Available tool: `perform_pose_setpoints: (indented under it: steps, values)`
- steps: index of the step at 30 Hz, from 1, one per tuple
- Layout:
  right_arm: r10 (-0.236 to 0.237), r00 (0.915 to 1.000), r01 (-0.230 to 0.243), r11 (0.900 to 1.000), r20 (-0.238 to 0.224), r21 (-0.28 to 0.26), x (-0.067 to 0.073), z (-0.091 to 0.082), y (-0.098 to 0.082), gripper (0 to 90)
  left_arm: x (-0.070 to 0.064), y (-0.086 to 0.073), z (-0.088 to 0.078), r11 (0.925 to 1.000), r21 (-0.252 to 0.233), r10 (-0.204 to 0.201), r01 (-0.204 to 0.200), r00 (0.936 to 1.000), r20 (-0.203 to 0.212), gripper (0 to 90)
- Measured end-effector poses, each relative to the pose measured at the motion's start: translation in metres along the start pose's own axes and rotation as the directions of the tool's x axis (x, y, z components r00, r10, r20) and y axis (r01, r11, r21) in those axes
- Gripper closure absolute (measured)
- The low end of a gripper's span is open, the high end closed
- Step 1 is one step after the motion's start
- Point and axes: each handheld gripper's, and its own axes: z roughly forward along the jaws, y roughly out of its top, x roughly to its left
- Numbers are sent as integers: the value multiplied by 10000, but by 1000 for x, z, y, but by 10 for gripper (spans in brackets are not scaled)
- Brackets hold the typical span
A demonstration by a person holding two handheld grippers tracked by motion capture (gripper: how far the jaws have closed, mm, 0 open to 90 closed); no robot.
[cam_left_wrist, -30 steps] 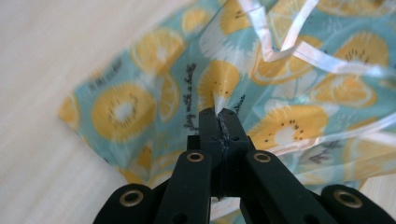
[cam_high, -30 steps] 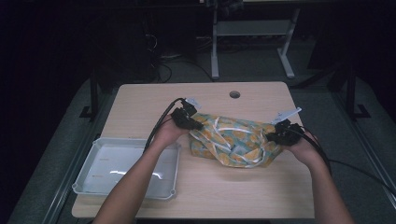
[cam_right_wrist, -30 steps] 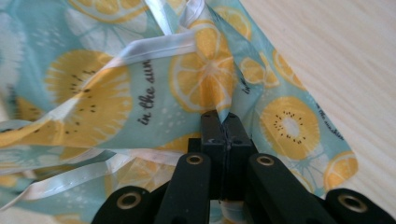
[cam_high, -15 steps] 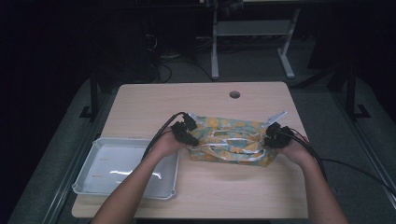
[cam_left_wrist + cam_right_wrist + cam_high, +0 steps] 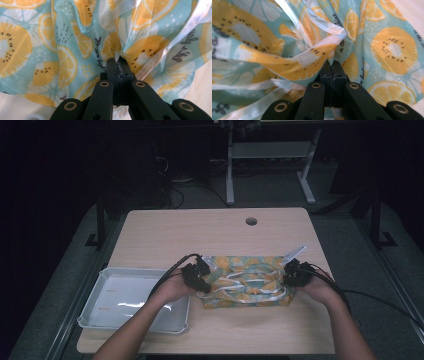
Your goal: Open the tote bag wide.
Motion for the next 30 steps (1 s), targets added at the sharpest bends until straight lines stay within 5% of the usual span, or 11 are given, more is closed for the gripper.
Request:
perform_pose_setpoints:
  steps: [11, 15, 19, 30]
  values:
    - [-791, 9952, 785, 9968, -578, -140, 32, -13, -23, 883, -21, -21, -6, 9997, -50, 234, -231, 9984, 506, 900]
    - [-400, 9981, 389, 9989, -465, -256, 31, -15, -24, 816, -15, -21, -11, 9990, -440, 111, -101, 9997, 226, 886]
    - [-115, 9991, 86, 9973, -403, -727, 26, -26, -24, 736, -10, -21, -19, 9962, -871, 84, -81, 10000, 34, 778]
    - [515, 9987, -502, 9761, 7, -2117, 20, -67, -18, 582, -6, -19, -52, 9723, -2337, -204, 48, 9977, -641, 545]
